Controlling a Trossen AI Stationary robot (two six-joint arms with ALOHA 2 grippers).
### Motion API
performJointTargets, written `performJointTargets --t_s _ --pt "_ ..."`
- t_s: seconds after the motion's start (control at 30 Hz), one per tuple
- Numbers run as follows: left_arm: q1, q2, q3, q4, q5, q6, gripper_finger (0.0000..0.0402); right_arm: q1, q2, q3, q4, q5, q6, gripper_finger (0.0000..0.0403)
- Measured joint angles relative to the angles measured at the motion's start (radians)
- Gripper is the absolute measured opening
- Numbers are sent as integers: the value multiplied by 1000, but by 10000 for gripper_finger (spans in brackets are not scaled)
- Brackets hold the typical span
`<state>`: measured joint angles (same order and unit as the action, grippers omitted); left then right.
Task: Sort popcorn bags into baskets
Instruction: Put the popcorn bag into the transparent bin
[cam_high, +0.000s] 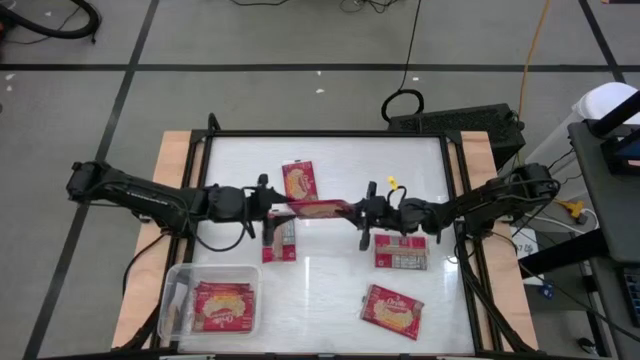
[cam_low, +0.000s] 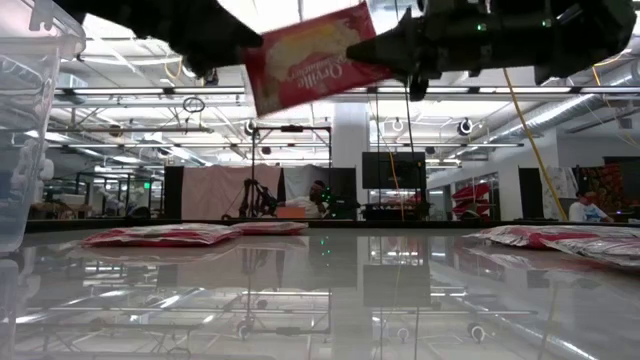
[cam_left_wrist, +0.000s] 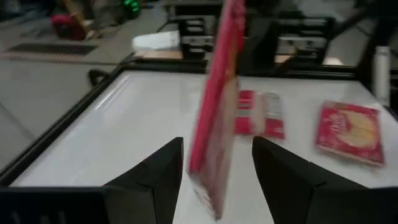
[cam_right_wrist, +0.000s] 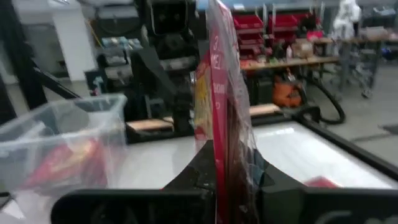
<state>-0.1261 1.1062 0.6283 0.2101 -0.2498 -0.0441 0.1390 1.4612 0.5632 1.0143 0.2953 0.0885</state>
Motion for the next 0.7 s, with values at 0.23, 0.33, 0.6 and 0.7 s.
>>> performJointTargets --t_s 0.23,0.33,0.6,0.7 --pt "0 82 -1 229 119 57 153 15 0 0 67 -14 -56 13" --pt "0 85 -1 254 125 61 114 25 0 0 59 -13 -67 13" --pt "1 85 -1 249 183 30 18 29 0 0 56 -17 -70 13" --pt "-2 83 0 223 190 -28 27 35 0 0 51 -19 -49 23"
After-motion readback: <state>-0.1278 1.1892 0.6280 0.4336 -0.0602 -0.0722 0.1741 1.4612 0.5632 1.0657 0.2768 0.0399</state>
